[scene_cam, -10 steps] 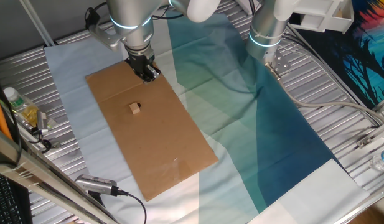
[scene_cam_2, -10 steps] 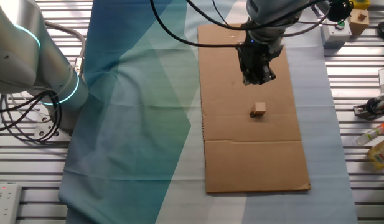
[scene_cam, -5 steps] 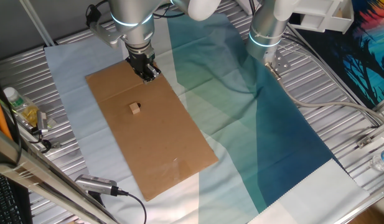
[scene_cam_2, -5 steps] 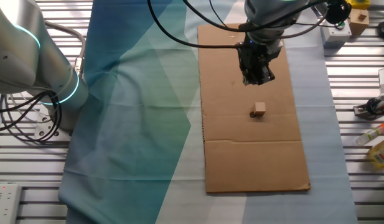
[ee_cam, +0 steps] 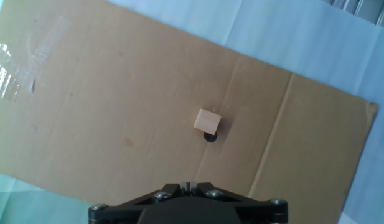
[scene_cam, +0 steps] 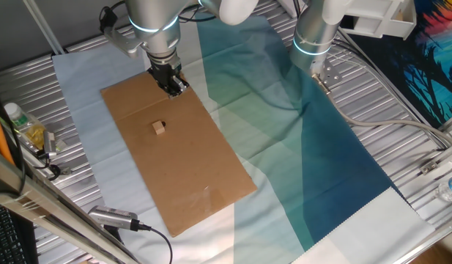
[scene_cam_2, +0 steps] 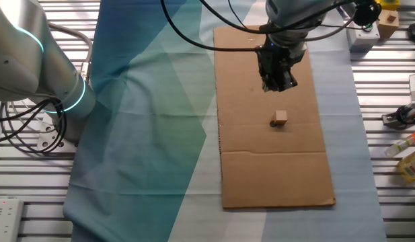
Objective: Hold a small block with the gripper and sweep it from left to right on the table
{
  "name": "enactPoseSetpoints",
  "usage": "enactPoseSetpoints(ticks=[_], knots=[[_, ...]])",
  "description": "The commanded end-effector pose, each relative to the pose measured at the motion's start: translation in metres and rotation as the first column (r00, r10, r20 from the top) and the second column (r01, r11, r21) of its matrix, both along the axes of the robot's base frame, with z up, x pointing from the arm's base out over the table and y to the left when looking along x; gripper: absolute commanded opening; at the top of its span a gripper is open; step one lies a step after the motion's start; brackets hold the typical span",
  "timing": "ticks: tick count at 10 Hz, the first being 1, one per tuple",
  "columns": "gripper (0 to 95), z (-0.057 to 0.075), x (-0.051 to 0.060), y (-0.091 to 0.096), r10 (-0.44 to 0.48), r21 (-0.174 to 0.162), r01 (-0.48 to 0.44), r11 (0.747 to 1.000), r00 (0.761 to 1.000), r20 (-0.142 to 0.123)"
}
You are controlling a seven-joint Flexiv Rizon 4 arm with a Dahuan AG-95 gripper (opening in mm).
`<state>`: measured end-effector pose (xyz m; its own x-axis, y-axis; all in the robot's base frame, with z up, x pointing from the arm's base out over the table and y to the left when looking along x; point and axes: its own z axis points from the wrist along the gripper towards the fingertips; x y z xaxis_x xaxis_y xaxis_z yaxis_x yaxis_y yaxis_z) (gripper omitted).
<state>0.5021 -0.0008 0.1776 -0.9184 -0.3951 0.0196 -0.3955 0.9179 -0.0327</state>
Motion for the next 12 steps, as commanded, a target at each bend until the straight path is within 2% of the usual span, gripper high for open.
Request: enactPoseSetpoints(ticks=[1,2,3,5,7,9,11,12], knots=[[0.0,0.0003,-0.0012,-0.0003,-0.005,0.003,0.005,1.000,1.000,0.003],[0.0,0.0003,-0.0012,-0.0003,-0.009,0.004,0.009,1.000,1.000,0.003],[0.0,0.0003,-0.0012,-0.0003,-0.025,0.020,0.025,0.999,1.000,0.001],[0.0,0.0003,-0.0012,-0.0003,-0.039,0.035,0.039,0.999,0.999,-0.021],[0.0,0.0003,-0.0012,-0.0003,-0.040,0.058,0.044,0.997,0.998,-0.055],[0.0,0.0003,-0.0012,-0.0003,-0.036,0.070,0.042,0.997,0.997,-0.074],[0.0,0.0003,-0.0012,-0.0003,-0.039,0.071,0.044,0.997,0.996,-0.076],[0.0,0.0003,-0.0012,-0.0003,-0.057,0.062,0.061,0.996,0.996,-0.064]])
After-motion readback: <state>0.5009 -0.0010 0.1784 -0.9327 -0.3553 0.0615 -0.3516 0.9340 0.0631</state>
